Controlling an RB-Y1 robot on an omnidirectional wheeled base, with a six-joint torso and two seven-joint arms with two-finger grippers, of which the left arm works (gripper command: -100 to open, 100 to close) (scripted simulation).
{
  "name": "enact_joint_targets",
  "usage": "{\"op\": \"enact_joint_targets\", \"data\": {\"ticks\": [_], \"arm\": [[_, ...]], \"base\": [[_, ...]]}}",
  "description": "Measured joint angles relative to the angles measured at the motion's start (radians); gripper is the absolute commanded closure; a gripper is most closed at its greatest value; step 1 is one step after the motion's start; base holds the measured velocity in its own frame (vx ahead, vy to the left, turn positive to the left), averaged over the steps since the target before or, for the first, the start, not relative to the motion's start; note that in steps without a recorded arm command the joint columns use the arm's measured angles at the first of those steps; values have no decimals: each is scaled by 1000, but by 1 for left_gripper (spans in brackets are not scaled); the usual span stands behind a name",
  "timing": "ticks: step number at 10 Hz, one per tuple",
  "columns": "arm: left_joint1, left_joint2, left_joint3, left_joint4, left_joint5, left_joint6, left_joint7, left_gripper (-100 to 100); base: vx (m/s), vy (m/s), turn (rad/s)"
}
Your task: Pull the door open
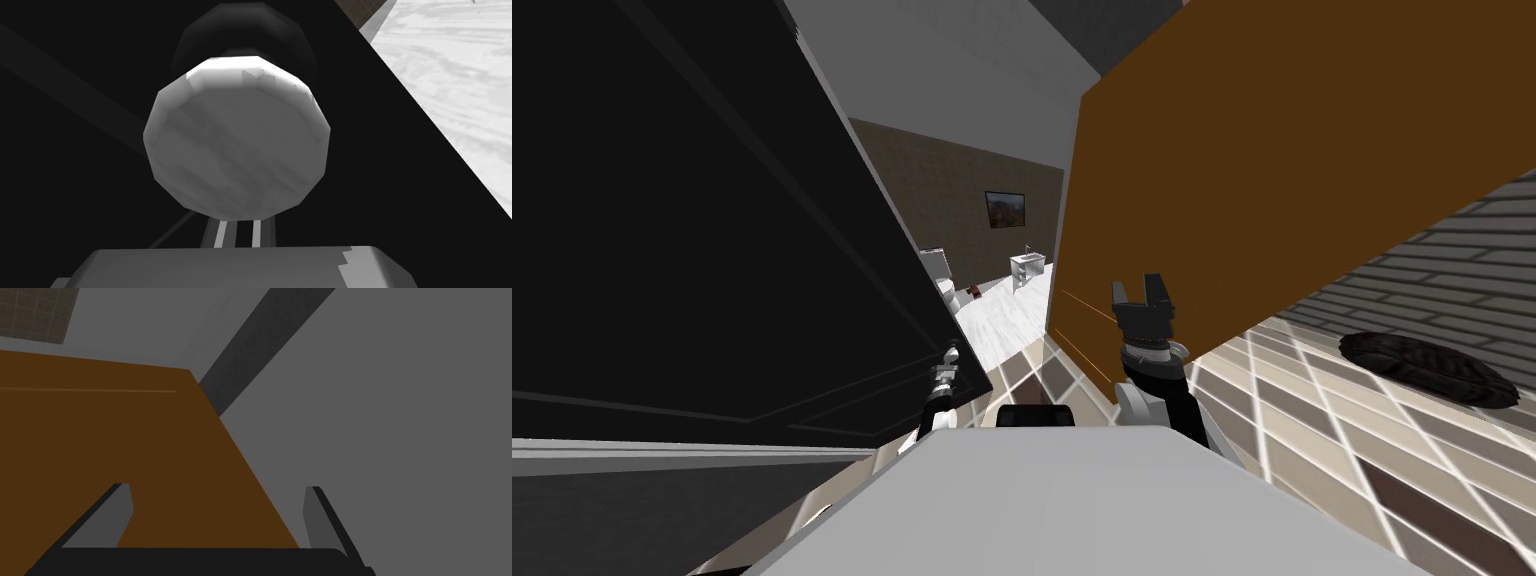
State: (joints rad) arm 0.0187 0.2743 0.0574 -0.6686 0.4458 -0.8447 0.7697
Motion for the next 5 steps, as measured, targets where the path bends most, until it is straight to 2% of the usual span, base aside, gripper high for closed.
{"op": "enact_joint_targets", "data": {"ticks": [1, 2, 3, 4, 5], "arm": [[37, -7, 6, -71, 4, 30, -14, 100], [34, -5, 7, -75, 5, 43, -19, 100], [16, 0, 4, -39, 3, 28, -9, 100], [24, -3, 5, -46, 3, 24, -9, 100], [22, -5, 0, -42, 10, 23, 6, -100]], "base": [[-1, -5, 9], [0, 0, 0], [2, 2, -17], [-21, 6, -48], [-80, 37, -6]]}}
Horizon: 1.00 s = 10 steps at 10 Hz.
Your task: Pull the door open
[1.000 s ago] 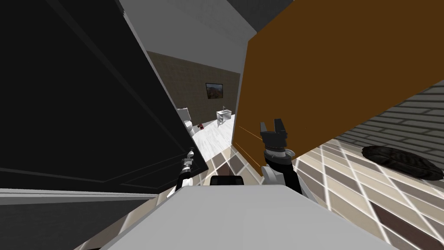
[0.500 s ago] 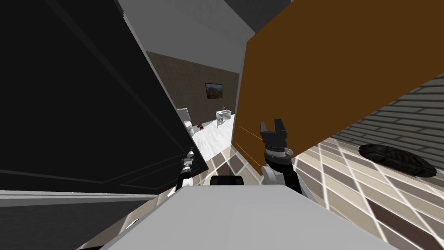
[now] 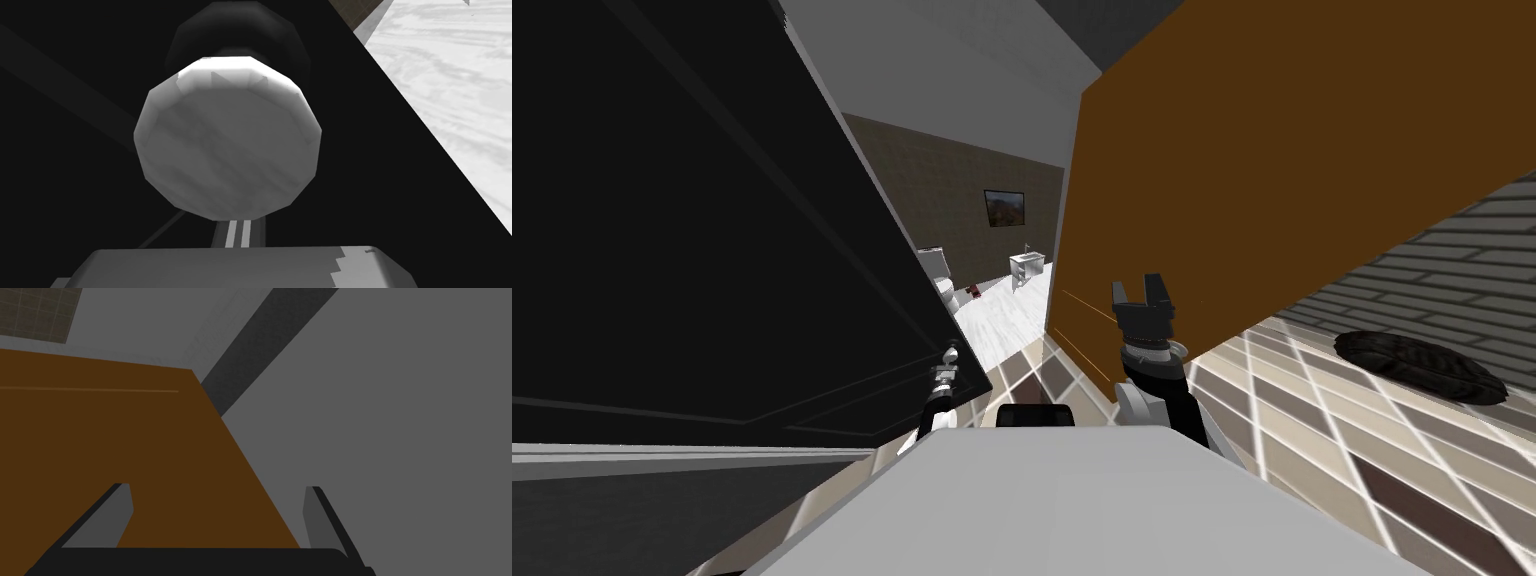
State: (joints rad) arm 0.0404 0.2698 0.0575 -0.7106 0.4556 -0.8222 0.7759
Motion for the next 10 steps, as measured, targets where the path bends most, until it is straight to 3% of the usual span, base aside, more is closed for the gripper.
{"op": "enact_joint_targets", "data": {"ticks": [2, 10], "arm": [[2, -7, -5, -3, 23, -2, 45, -100], [19, -73, -52, -101, 126, 7, 248, -100]], "base": [[-126, 3, -55], [-99, -6, -32]]}}
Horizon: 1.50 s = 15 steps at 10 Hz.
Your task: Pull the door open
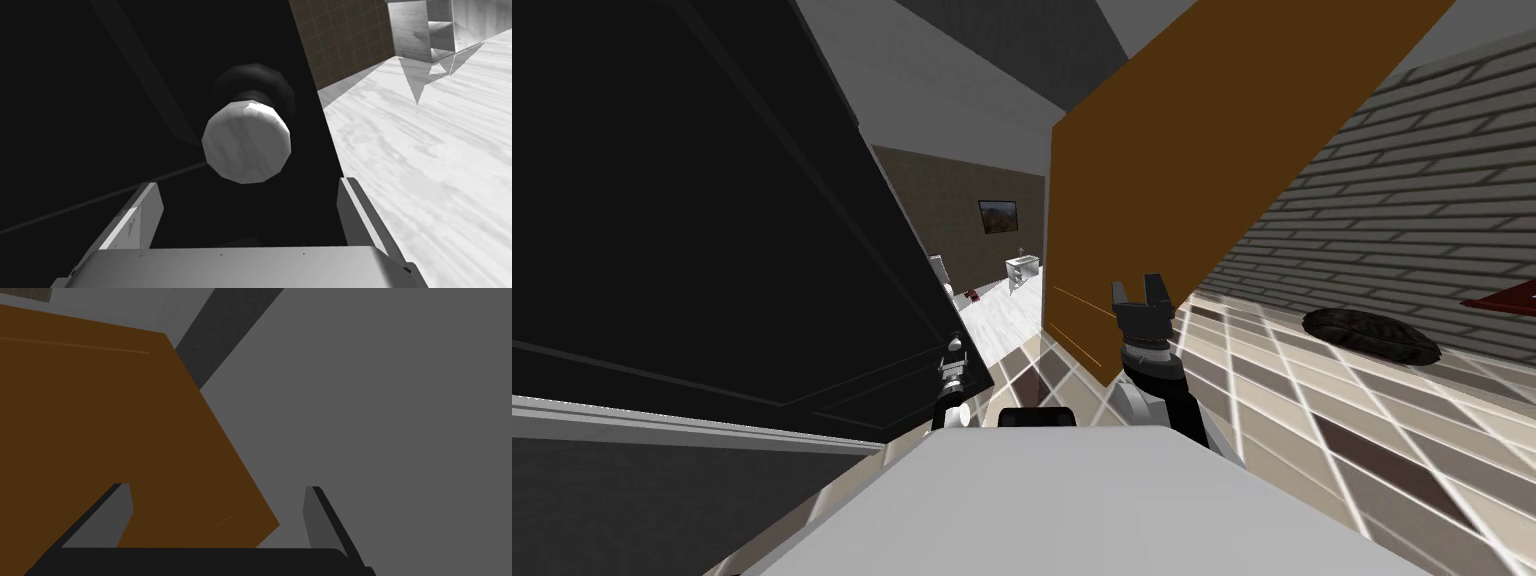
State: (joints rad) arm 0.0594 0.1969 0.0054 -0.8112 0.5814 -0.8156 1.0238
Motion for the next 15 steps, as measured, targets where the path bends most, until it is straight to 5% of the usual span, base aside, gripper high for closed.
{"op": "enact_joint_targets", "data": {"ticks": [8, 9, 13, 15], "arm": [[9, -47, -36, -64, 87, 5, 182, -100], [23, -37, -31, -74, 89, 8, 188, -100], [13, 28, -25, 3, 96, -24, 273, -100], [40, 61, -15, -17, 103, -14, 300, -100]], "base": [[-68, 6, -33], [139, 7, -54], [184, 15, -81], [158, 16, -55]]}}
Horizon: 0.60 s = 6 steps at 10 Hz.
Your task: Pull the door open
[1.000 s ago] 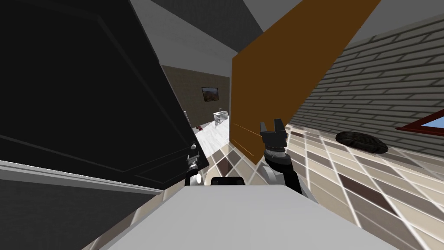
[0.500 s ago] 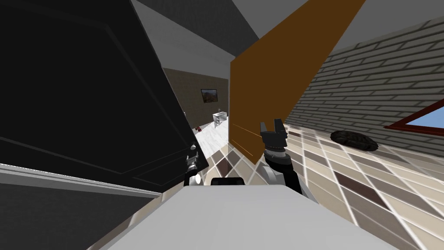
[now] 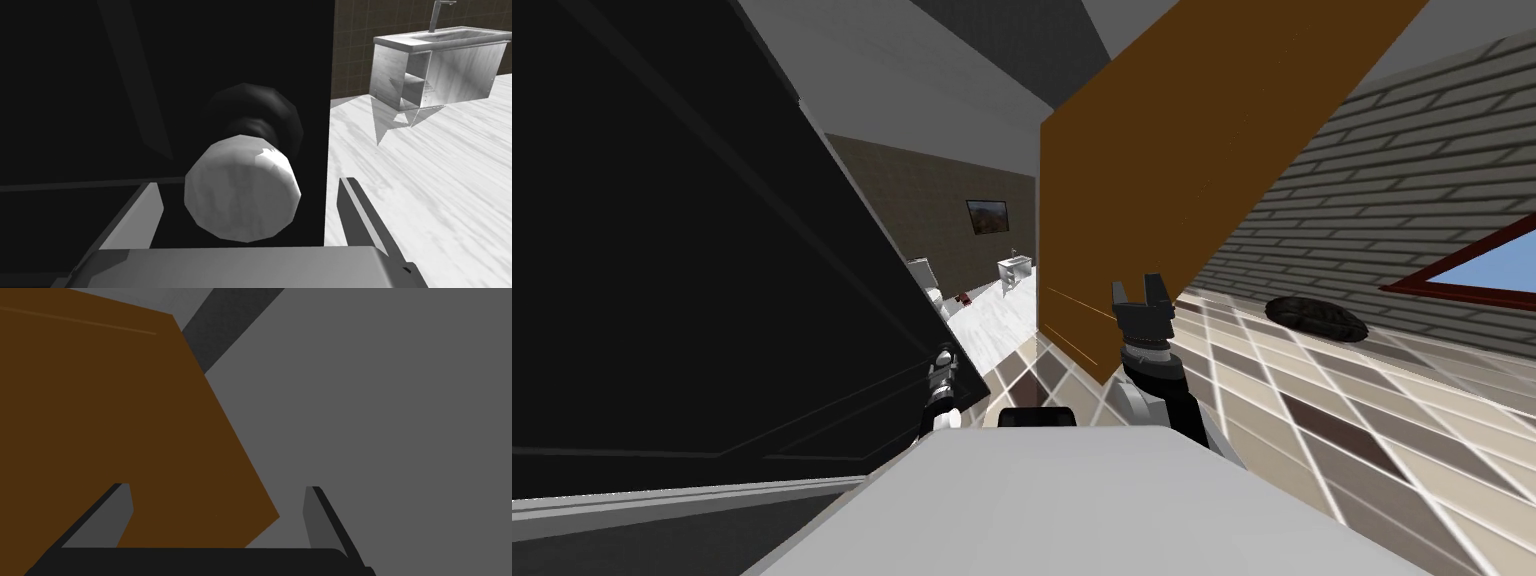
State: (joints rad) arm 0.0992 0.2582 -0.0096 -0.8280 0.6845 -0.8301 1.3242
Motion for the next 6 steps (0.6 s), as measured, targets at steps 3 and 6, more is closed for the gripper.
{"op": "enact_joint_targets", "data": {"ticks": [3, 6], "arm": [[-5, 21, 4, 25, 2, -8, 25, 100], [-5, 19, 1, 25, 1, -5, 22, 100]], "base": [[11, 5, 5], [-13, -2, -6]]}}
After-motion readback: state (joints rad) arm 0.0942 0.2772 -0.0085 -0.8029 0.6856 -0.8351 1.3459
